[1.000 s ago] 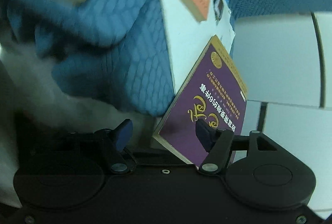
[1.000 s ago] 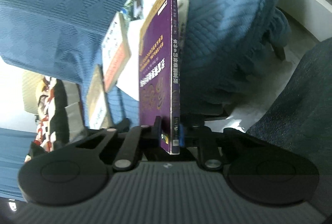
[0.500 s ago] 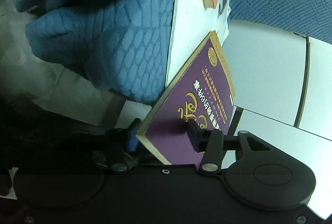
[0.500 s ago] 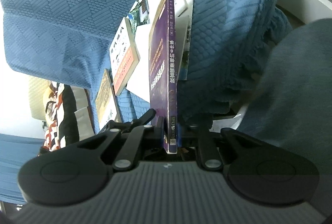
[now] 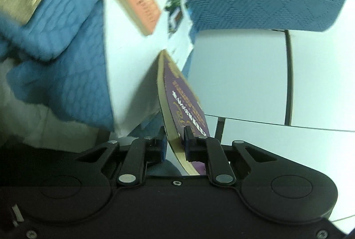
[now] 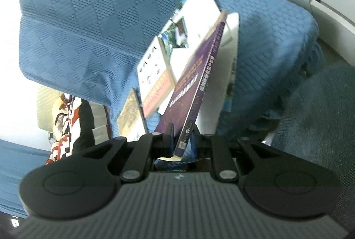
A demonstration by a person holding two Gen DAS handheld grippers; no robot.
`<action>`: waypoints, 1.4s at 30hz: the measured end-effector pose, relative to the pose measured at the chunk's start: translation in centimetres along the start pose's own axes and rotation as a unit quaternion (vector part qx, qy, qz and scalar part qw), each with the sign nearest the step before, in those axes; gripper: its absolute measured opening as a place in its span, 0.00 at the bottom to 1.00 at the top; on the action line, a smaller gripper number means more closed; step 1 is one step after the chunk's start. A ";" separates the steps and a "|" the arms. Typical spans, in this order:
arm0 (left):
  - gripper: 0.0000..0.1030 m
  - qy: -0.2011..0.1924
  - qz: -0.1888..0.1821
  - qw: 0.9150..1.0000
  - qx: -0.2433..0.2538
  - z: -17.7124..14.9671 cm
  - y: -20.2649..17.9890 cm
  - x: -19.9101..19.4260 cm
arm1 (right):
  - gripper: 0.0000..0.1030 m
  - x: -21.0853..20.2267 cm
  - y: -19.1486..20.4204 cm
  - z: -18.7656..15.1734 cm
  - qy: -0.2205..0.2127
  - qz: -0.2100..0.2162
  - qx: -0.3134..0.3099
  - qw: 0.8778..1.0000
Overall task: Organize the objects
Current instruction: 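Lift the purple book up on its edge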
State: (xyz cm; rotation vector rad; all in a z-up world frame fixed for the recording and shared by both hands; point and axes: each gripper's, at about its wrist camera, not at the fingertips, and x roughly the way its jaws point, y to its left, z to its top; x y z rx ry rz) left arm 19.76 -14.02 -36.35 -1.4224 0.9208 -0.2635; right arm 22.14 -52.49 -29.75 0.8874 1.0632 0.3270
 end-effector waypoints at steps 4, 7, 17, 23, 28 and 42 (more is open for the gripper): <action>0.13 -0.006 -0.002 1.000 0.012 0.3 -1.8 0.3 | 0.19 -0.4 1.5 0.6 -0.004 0.005 -0.011 1.000; 0.13 -0.011 -0.012 1.000 0.016 1.2 -2.3 -1.2 | 0.19 -0.7 2.5 1.1 -0.006 0.014 -0.014 1.000; 0.14 -0.033 -0.030 0.999 0.031 2.4 -6.0 -4.1 | 0.19 -1.0 7.1 2.4 -0.014 0.030 -0.041 0.999; 0.14 -0.053 -0.035 0.997 0.040 4.2 -7.8 -7.2 | 0.20 0.0 10.6 2.8 -0.009 0.043 -0.064 0.997; 0.14 -0.076 -0.041 0.995 0.046 5.9 -8.9 -10.5 | 0.20 1.5 14.0 2.9 0.000 0.057 -0.083 0.995; 0.14 -0.154 -0.045 0.986 0.050 11.5 -9.3 -22.0 | 0.20 8.2 23.6 1.3 0.045 0.100 -0.130 0.985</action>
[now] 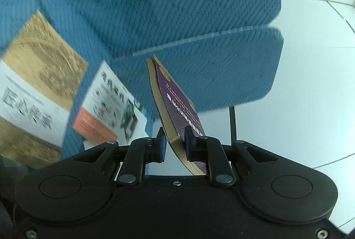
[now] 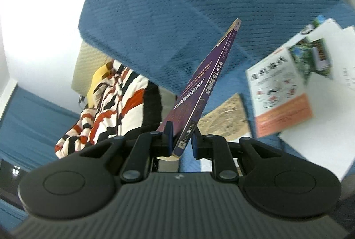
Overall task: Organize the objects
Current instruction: 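Lift the purple book up on its edge, then carry the purple book onto the beige book and lower it flat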
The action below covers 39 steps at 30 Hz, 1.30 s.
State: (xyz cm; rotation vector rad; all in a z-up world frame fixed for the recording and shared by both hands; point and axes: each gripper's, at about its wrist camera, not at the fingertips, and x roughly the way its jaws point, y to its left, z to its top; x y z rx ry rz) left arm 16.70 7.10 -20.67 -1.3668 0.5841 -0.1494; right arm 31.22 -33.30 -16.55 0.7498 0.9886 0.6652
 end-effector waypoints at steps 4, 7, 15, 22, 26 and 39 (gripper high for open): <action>0.15 -0.019 0.006 1.000 -0.002 1.9 0.8 -2.3 | 0.20 2.8 1.6 -0.1 0.017 0.012 -0.003 1.000; 0.15 -0.031 0.013 0.999 -0.006 3.1 2.1 -3.8 | 0.20 5.1 2.3 -0.4 0.032 0.016 -0.003 0.999; 0.15 -0.043 0.045 0.997 -0.040 4.9 7.5 -5.9 | 0.20 11.2 0.8 -2.2 0.077 0.007 0.027 0.997; 0.17 -0.028 0.101 0.993 -0.045 4.6 12.3 -5.6 | 0.22 15.2 -3.0 -4.2 0.111 -0.023 0.064 0.991; 0.17 -0.019 0.106 0.993 -0.041 4.1 13.6 -5.5 | 0.22 15.8 -4.7 -5.4 0.112 -0.035 0.078 0.990; 0.16 0.032 0.241 0.970 -0.026 1.2 16.4 -2.2 | 0.27 17.7 -11.0 -9.2 0.131 -0.088 0.111 0.981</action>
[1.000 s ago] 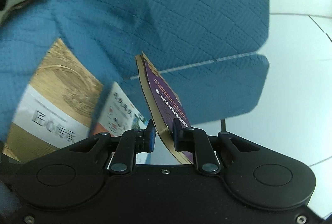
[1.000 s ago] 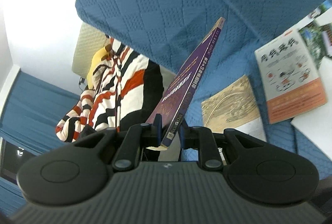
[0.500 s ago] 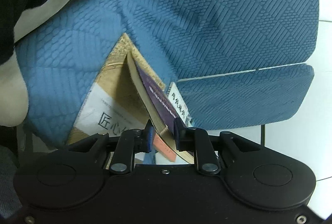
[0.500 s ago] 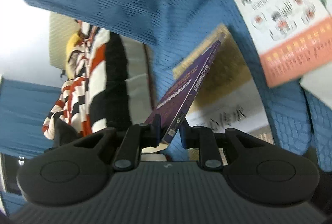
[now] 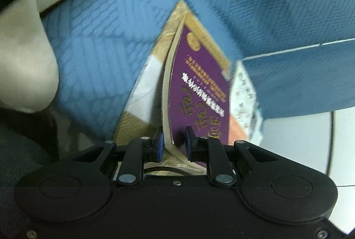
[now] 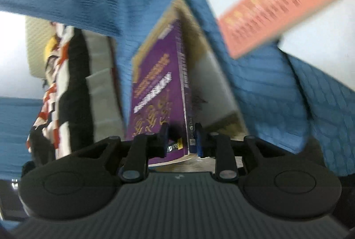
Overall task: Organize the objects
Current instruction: 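Carry the purple book onto the beige book and lower it flat, then open both grippers and withdraw up from the purple book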
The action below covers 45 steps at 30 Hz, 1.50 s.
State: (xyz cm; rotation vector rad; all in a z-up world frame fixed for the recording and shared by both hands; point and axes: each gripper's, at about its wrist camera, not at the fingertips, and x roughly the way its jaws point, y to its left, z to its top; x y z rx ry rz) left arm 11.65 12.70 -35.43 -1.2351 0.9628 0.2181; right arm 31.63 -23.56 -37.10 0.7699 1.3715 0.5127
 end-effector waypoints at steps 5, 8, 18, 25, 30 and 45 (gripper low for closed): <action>0.21 0.006 0.025 1.000 0.010 -0.2 -0.1 1.0 | 0.28 0.5 -1.3 -0.3 -0.009 -0.002 -0.003 1.000; 0.32 0.009 0.034 0.999 0.014 -0.3 -0.2 0.7 | 0.29 0.6 -1.5 -0.3 -0.008 0.005 -0.005 1.000; 0.43 -0.014 0.064 0.997 0.039 -1.3 -1.9 -1.4 | 0.32 -1.5 0.4 -0.3 -0.035 -0.075 -0.068 0.994; 0.42 -0.055 0.070 0.991 0.101 -2.8 -5.9 -4.5 | 0.32 -6.8 2.3 -0.2 -0.090 -0.092 -0.144 0.981; 0.42 -0.083 0.081 0.980 0.163 -4.8 -10.5 -6.5 | 0.32 -10.8 4.4 -0.8 -0.129 -0.095 -0.192 0.968; 0.43 -0.123 0.045 0.945 0.299 -13.2 -20.7 -9.0 | 0.32 -21.3 7.5 -6.0 -0.220 -0.076 -0.265 0.936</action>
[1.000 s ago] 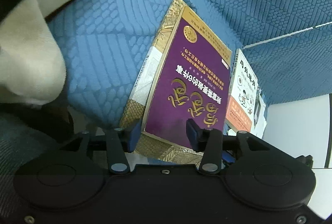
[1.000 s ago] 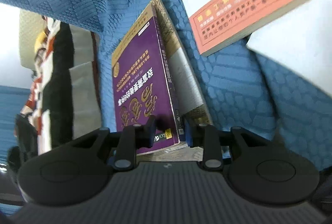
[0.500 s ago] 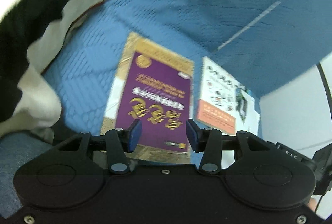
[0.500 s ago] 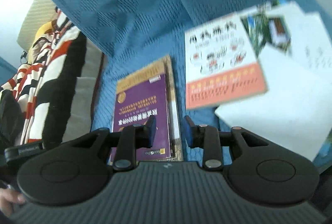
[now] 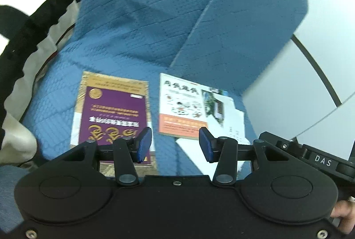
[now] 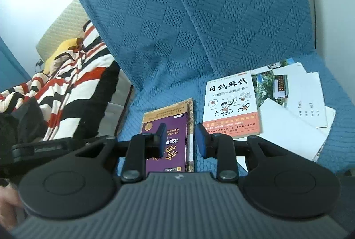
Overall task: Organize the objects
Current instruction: 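Open both grippers and withdraw up from the purple book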
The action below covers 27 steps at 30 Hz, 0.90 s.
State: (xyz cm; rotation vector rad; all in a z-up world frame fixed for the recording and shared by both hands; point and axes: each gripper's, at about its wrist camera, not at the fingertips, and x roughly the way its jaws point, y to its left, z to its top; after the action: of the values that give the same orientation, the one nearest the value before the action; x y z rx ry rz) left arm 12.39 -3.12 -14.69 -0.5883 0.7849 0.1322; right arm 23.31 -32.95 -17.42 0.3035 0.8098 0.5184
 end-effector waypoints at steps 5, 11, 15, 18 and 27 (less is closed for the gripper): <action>0.45 -0.015 0.000 0.999 0.030 -0.8 -2.2 -0.9 | 0.32 -2.5 -0.5 -0.7 -0.018 -0.010 0.000 1.000; 0.47 -0.025 0.000 0.999 0.042 -2.4 -3.8 -1.5 | 0.32 -4.9 -1.3 -2.0 -0.038 -0.026 -0.002 0.999; 0.48 -0.032 0.004 0.998 0.056 -3.5 -4.7 -2.1 | 0.32 -6.0 -1.9 -3.4 -0.042 -0.038 0.003 0.998; 0.54 -0.035 0.003 0.998 0.061 -4.1 -5.0 -2.4 | 0.32 -6.6 -2.2 -4.3 -0.043 -0.044 0.003 0.998; 0.79 -0.044 -0.003 0.996 0.079 -5.8 -6.2 -3.6 | 0.32 -7.8 -2.6 -5.9 -0.037 -0.064 0.006 0.997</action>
State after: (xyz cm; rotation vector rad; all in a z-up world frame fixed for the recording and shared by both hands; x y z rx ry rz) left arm 8.25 -11.11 -12.61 -0.4312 0.7020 0.0889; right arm 15.22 -39.06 -17.72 0.2774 0.7561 0.3798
